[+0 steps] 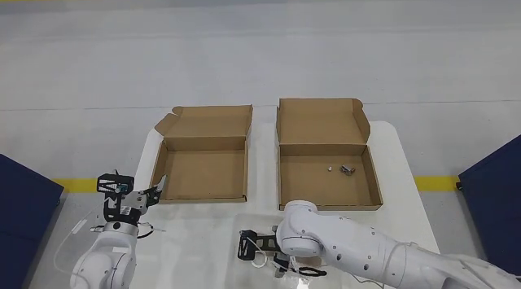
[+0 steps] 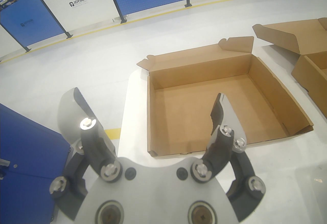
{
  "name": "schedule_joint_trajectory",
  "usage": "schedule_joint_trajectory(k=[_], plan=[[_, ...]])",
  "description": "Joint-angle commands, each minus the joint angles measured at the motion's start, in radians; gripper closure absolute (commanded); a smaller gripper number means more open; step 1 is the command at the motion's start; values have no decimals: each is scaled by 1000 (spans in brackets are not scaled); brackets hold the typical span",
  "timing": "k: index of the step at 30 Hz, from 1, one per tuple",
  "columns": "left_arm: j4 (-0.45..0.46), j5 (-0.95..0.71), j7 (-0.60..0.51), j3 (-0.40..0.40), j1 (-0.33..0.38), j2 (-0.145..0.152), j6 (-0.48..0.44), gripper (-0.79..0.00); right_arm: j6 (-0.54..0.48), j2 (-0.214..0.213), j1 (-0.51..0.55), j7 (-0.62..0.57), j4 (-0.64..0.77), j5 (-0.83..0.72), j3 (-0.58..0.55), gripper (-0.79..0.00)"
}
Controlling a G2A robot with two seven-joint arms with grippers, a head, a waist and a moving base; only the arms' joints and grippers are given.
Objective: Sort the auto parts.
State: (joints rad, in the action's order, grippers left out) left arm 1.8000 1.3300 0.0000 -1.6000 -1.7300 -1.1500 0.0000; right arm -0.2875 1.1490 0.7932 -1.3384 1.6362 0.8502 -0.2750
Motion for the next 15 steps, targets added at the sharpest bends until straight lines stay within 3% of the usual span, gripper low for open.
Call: schedule_joint_trajectory(k=[1,15], plan=[[0,0,0,0,0,0,0,-785,-1,5,3,3,-12,9,3,-785],[0,0,0,0,0,0,0,-785,-21,8,22,34,-11,57,4,-785]])
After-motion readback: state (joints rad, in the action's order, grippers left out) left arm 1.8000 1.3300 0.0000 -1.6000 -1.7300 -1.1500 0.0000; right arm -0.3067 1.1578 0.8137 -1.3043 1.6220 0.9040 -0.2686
